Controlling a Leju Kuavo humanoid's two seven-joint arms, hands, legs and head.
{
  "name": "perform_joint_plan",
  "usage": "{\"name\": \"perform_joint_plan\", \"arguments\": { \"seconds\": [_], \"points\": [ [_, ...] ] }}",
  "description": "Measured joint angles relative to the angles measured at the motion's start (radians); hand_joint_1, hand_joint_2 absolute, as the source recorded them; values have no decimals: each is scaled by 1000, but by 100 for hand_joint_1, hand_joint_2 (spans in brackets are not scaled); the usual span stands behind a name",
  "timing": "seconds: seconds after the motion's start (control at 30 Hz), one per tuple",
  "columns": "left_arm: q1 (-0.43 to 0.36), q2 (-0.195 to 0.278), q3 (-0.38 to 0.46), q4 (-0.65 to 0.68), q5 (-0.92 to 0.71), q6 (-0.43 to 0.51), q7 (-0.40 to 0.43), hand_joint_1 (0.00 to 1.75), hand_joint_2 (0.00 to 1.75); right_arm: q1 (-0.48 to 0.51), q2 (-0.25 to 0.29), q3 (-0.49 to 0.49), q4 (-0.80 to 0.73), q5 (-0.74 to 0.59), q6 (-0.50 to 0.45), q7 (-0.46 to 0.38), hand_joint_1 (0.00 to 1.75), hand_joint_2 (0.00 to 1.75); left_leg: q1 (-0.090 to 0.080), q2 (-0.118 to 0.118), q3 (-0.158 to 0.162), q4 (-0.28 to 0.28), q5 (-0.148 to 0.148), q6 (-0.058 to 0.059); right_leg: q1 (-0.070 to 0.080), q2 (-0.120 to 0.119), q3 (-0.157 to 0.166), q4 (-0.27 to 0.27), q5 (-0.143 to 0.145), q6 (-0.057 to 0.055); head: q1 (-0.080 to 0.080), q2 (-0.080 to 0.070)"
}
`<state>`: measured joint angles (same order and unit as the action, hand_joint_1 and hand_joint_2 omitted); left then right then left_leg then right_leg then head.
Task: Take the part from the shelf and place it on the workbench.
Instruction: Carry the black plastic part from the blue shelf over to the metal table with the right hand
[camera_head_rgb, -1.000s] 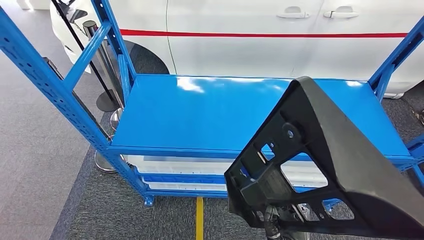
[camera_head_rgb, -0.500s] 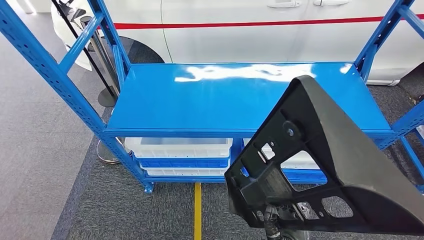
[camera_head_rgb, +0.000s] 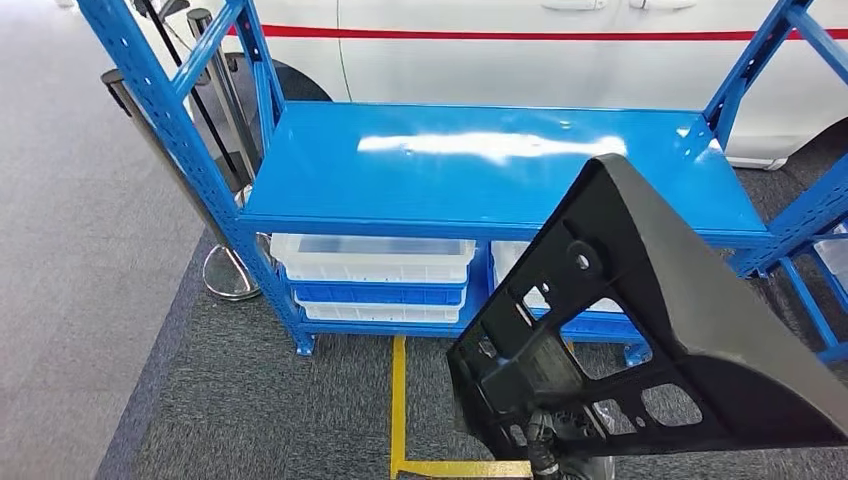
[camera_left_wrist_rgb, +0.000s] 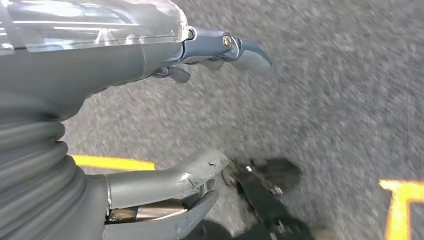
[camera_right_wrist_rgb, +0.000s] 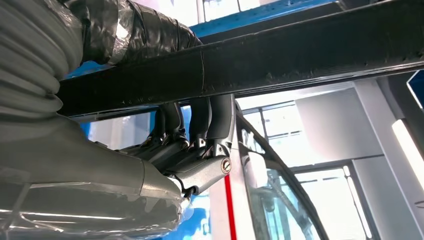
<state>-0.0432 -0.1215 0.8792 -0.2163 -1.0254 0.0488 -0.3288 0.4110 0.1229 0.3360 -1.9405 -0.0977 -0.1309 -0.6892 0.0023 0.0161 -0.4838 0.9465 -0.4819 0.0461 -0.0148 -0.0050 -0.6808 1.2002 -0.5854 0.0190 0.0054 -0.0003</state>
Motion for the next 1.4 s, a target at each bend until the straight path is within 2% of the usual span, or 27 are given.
{"name": "perform_joint_plan", "arguments": {
  "seconds": [0.03,0.07,0.1,0.13,0.17,0.2,0.27,0.37,0.43,0.5,0.53,0.57,0.6,0.63,0.73,0.8,0.87,0.93,1.0,1.07,1.1,1.13,1.17,1.23,1.3,1.37,1.4],
  "points": [
    [0,0,0,0,0,0,0,0,175,0,0,0,2,-1,0,0,175,175,-1,2,-18,7,10,0,-1,0,-5,54,-19,3,0,0],
    [0,0,0,0,0,0,0,0,175,1,-1,0,3,-3,2,0,175,175,-1,6,-38,16,19,-1,-1,0,1,88,-12,7,0,0],
    [0,0,0,0,-1,0,-1,0,175,1,-1,0,5,-9,6,0,175,175,-1,10,-58,27,25,-2,-3,-1,20,90,16,9,0,0],
    [0,-1,0,0,-1,0,-1,0,175,1,-1,-1,6,-17,12,0,175,175,0,16,-78,40,29,-4,-4,-7,56,59,50,12,0,0],
    [1,-2,0,0,-2,0,-1,0,175,1,-2,-1,7,-25,18,0,175,175,-1,22,-97,53,32,-8,-5,-22,102,1,63,13,0,0],
    [2,-2,0,0,-2,0,-1,0,175,0,-2,-1,7,-32,23,0,175,175,-2,27,-111,67,34,-12,-3,-39,151,-68,57,11,0,0],
    [3,-3,2,0,-2,0,-1,0,175,1,-2,-2,8,-38,29,0,175,175,-5,41,-122,85,37,-23,4,-60,204,-161,19,-3,-1,0],
    [3,-3,7,0,-2,1,-1,0,175,10,-2,-6,9,-42,34,0,175,175,-2,56,-123,93,36,-43,7,-39,199,-179,26,-35,0,0],
    [4,-3,9,0,-2,3,1,0,175,15,-2,-10,13,-44,35,0,175,175,2,31,-141,144,-19,-56,4,-24,184,-183,44,-52,-1,0],
    [7,-3,13,0,-1,4,2,0,175,20,-2,-14,17,-46,34,0,175,175,5,3,-176,259,-106,-63,4,-6,165,-181,59,-58,-1,0],
    [8,-3,15,0,-1,3,3,0,175,24,-2,-16,19,-47,34,0,175,175,6,-2,-190,315,-132,-64,6,4,156,-179,66,-59,0,0],
    [9,-3,17,0,-1,3,3,0,175,27,-2,-18,22,-48,34,0,175,175,6,-5,-192,344,-139,-63,7,14,147,-177,71,-59,-1,0],
    [9,-3,19,0,-1,3,3,0,175,31,-2,-21,25,-49,34,0,175,175,6,-7,-175,335,-125,-60,8,26,141,-175,76,-57,-1,0],
    [9,-3,21,0,0,3,3,0,175,34,-2,-23,27,-49,34,0,175,175,5,-12,-140,286,-97,-55,10,38,138,-173,79,-55,-1,0],
    [10,-1,25,0,0,3,2,0,175,40,0,-30,31,-49,33,0,175,175,2,-78,-21,88,-33,-30,8,68,132,-171,88,-46,0,0],
    [11,1,26,0,0,3,2,0,175,43,4,-34,32,-50,34,0,175,175,-2,-97,-2,49,-29,-24,0,89,123,-173,98,-32,-1,0],
    [10,-1,27,0,0,3,3,0,175,49,8,-41,32,-50,35,0,175,175,-1,-73,1,29,-18,-19,0,102,117,-176,104,-17,0,0],
    [10,-3,27,0,0,3,3,0,175,54,10,-49,32,-50,35,0,175,175,5,-44,6,5,-4,-10,5,69,95,-136,73,-9,1,0],
    [11,-3,28,0,0,3,3,0,175,56,10,-55,33,-50,36,0,175,175,6,-16,2,1,1,-4,3,27,39,-22,9,-2,1,0],
    [11,-3,30,0,0,3,4,0,175,60,11,-61,36,-51,36,0,175,175,5,13,-7,10,-1,-5,-3,14,-5,72,-20,7,1,0],
    [11,-4,30,0,0,3,5,0,175,62,11,-64,37,-51,36,0,175,175,6,26,-11,15,-3,-7,-5,10,-2,72,-9,11,1,0],
    [10,-4,30,0,0,3,5,0,175,64,11,-67,38,-51,36,0,175,175,6,37,-13,21,-6,-9,-8,3,21,31,19,13,1,0],
    [9,-5,30,0,0,2,6,0,175,66,11,-69,39,-50,36,0,175,175,7,48,-15,29,-10,-13,-10,-12,59,-38,49,15,1,0],
    [9,-5,31,0,0,2,6,0,175,67,12,-72,40,-51,36,0,175,175,4,65,-17,42,-20,-26,-6,-46,117,-142,84,5,1,0],
    [7,-5,31,0,0,2,6,0,175,68,13,-73,40,-51,36,0,175,175,2,78,-15,49,-24,-40,1,-54,123,-161,87,-10,1,0],
    [4,-5,31,0,0,2,6,0,175,71,15,-74,40,-50,36,0,175,175,3,87,-13,52,-27,-51,0,-35,118,-166,94,-24,1,0],
    [3,-5,31,0,0,1,6,0,175,72,17,-75,40,-50,37,0,175,175,5,76,-17,63,-40,-56,-3,-26,116,-168,98,-31,1,0]
  ]
}}
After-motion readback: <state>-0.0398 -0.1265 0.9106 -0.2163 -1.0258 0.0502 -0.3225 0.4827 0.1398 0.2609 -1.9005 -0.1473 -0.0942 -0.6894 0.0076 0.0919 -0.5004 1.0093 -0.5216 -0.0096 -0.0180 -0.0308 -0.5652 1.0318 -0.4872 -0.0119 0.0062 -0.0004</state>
